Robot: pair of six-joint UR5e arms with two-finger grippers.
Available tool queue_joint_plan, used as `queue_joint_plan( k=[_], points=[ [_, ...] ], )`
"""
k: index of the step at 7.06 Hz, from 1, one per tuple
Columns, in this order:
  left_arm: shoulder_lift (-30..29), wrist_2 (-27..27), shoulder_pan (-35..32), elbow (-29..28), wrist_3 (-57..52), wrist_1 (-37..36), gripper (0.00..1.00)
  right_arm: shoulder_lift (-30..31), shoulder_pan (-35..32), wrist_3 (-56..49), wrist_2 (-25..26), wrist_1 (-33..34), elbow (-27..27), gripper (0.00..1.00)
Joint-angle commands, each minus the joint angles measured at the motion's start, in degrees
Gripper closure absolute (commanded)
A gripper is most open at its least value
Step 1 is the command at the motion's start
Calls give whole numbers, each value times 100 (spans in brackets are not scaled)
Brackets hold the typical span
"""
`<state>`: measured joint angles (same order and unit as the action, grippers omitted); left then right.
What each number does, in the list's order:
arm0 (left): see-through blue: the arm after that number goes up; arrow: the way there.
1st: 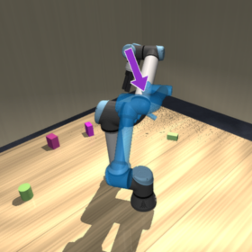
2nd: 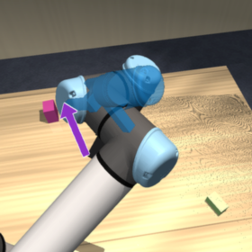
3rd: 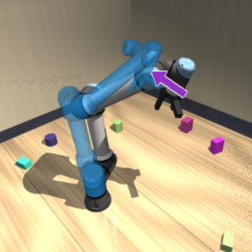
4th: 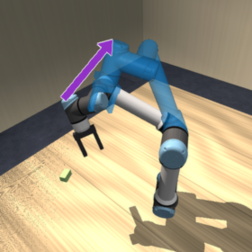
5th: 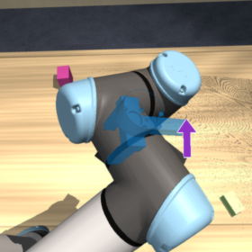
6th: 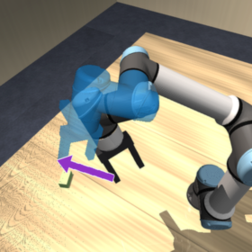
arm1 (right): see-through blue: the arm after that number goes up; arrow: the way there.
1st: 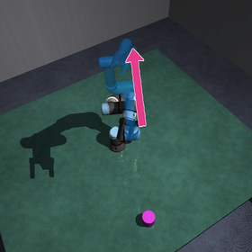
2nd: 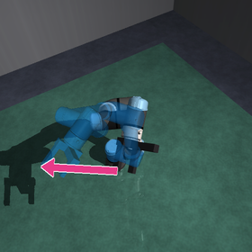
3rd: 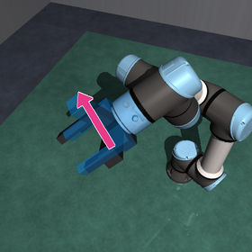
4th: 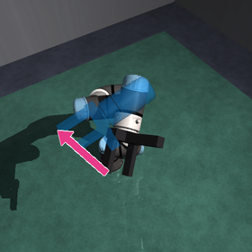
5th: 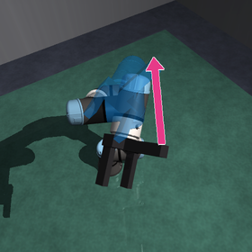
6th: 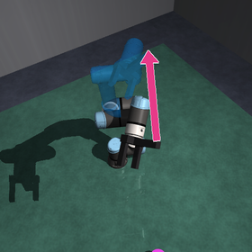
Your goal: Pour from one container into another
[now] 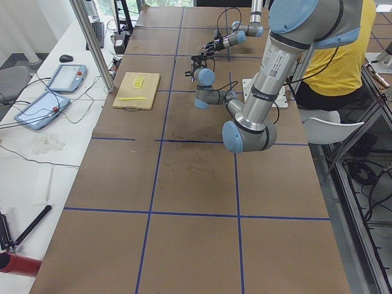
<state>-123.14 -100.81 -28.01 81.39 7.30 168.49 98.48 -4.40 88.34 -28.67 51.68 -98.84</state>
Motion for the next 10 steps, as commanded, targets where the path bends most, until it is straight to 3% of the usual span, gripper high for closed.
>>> queue_joint_plan(
  k=[1, 4, 5, 8, 10],
  points=[
    [0, 0, -3, 0, 0, 0, 100, 5, -9, 16, 2, -9, -30, 100],
    [18, 0, -55, 0, 0, -9, 100, 14, -148, -193, 11, -580, -65, 100],
    [26, 0, -55, 0, 0, -9, 100, -4, -271, -725, -50, -684, -108, 100],
    [26, 0, -64, -9, 0, -9, 100, -39, -535, -2858, -42, -2229, -170, 100],
    [26, 0, -64, -9, 0, -9, 100, -153, -799, -3488, -348, -2285, -214, 100]
  ],
)
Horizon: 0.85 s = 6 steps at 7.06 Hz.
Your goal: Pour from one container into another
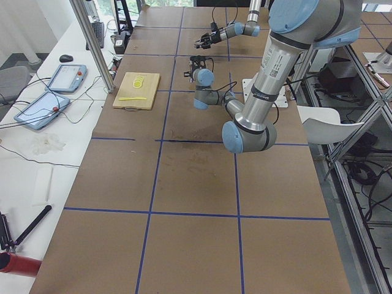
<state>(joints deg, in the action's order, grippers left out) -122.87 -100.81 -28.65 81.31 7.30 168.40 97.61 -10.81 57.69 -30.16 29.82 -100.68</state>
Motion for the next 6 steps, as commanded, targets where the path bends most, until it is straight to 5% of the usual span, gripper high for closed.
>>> queue_joint_plan(
  k=[1, 4, 6],
  points=[
    [0, 0, -18, -1, 0, 0, 100, -293, -297, -1087, -462, -99, -257, 100],
    [-9, 9, -18, -1, 0, -27, 100, -732, -456, -2155, -1062, 32, -865, 100],
    [-17, 9, -9, -45, 9, -44, 100, -1652, -457, -2201, -1071, 1316, -988, 100]
  ],
)
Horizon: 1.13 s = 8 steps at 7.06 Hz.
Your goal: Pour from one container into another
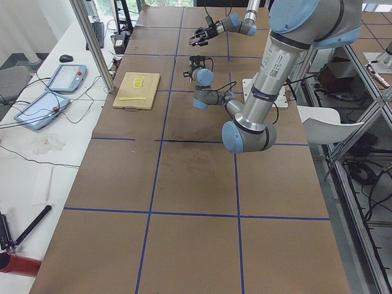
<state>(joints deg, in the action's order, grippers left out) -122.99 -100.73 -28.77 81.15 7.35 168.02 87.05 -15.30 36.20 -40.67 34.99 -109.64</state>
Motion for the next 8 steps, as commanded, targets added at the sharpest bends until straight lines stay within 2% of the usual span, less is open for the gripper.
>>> queue_joint_plan(
  k=[1, 4, 8],
  points=[
    [-6, 1, 12, -29, 3, -15, 100, -1106, -8, -52, -11, 1590, -127, 100],
    [-6, 1, 12, -29, 3, -15, 100, -2058, 27, -8, 121, 3193, -154, 100],
    [-24, 1, 21, -55, 3, -15, 100, -2543, 149, -17, 428, 4811, -180, 100]
  ],
)
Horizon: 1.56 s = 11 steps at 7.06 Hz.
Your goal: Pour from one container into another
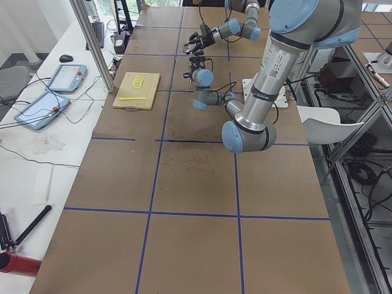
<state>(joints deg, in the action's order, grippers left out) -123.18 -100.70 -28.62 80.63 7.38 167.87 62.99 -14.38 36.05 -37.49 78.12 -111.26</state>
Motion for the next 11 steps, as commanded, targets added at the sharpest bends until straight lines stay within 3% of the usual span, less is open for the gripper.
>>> queue_joint_plan(
  k=[1, 8, 11],
  points=[
    [-4, -2, 6, -3, 0, 0, 100, -156, 198, -10, 250, 538, -19, 100],
    [-4, -2, 6, -3, 0, 0, 100, -357, 612, -833, 830, 1205, 16, 100],
    [-13, -2, 6, -3, 0, 0, 100, -666, 612, -915, 866, 1926, 52, 100]
  ],
)
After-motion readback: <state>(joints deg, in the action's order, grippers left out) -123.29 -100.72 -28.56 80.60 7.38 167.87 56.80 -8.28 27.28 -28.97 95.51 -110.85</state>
